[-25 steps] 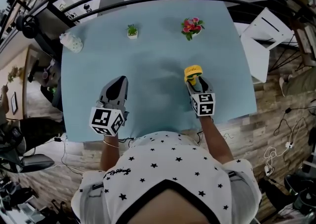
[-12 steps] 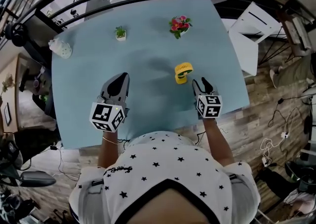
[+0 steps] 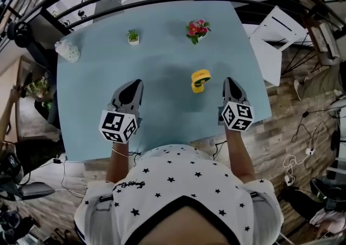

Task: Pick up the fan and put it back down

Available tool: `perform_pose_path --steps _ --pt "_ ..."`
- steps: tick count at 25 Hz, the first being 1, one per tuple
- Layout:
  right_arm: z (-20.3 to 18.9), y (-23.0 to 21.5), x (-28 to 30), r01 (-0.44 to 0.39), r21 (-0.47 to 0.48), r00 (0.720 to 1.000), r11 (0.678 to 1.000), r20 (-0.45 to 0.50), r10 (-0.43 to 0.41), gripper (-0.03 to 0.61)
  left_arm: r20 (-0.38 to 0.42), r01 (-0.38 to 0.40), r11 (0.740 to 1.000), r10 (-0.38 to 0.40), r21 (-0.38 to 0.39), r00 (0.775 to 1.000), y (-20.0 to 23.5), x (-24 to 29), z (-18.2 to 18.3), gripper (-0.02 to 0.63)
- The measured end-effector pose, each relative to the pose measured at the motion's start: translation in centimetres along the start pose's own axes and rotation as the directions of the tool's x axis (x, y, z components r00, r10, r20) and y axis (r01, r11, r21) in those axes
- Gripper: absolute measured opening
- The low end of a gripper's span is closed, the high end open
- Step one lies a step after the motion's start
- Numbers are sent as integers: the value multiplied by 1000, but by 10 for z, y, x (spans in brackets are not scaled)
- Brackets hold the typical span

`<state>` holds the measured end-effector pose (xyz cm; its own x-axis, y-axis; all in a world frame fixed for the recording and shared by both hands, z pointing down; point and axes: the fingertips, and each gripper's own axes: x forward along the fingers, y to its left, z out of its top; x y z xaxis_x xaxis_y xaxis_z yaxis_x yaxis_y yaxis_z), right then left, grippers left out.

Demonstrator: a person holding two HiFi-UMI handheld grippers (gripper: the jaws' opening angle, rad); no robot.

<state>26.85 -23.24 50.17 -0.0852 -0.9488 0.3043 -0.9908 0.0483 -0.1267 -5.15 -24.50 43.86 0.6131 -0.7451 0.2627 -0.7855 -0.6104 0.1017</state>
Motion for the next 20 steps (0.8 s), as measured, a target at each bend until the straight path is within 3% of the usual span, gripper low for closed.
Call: perform_pose_path --steps 8,20 --pt "38 25 -6 -79 12 992 997 104 77 0 -12 -9 1000 9 0 1000 1 -1 -4 29" --pt "48 37 -7 -114 -10 987 993 111 115 -2 -17 -7 1000 7 -3 1000 2 -1 -6 29"
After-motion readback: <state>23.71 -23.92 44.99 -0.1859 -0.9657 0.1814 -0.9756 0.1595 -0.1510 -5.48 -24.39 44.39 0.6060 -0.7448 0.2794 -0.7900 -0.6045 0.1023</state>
